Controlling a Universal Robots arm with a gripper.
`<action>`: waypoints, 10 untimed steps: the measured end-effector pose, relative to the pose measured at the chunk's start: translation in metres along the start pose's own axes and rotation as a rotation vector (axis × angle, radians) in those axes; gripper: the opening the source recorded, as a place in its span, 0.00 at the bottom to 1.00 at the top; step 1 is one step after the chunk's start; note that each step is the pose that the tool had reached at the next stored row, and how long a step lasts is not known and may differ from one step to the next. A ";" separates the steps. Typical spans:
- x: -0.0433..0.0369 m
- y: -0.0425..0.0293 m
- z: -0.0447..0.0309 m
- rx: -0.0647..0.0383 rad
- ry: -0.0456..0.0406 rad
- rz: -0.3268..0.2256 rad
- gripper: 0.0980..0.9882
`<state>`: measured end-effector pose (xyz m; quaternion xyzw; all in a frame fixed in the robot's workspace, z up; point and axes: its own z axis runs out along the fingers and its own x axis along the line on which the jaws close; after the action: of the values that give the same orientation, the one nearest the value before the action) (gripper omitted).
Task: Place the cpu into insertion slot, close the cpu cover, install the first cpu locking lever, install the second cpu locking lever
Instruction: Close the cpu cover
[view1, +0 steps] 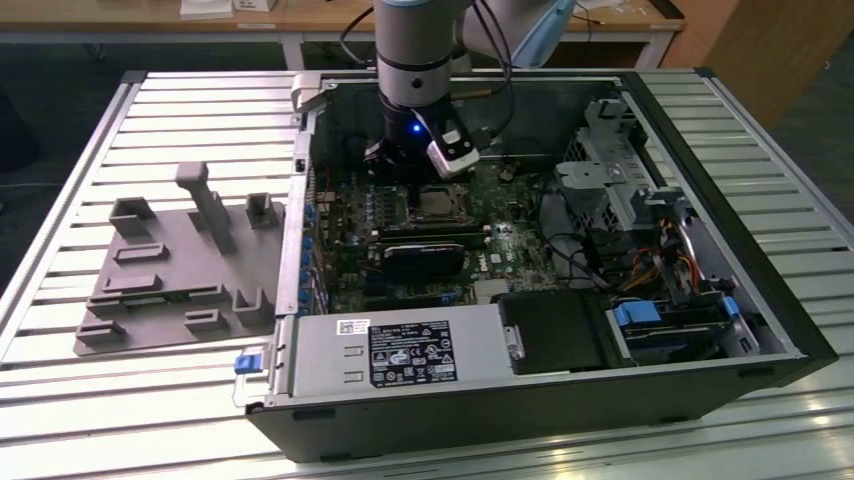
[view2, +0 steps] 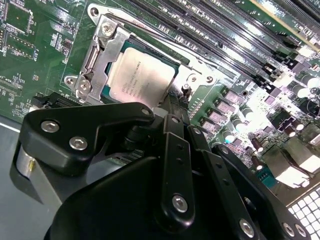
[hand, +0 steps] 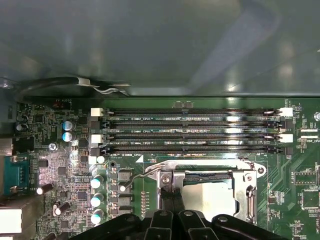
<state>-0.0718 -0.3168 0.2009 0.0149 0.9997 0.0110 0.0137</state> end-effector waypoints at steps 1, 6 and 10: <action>0.0000 0.0000 0.0000 0.000 0.0000 0.000 0.00; -0.0001 0.0001 -0.0028 -0.006 0.0000 0.000 0.00; -0.0004 -0.0017 -0.0044 -0.010 0.0001 0.000 0.00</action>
<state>-0.0715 -0.3186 0.2052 0.0149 0.9997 0.0158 0.0137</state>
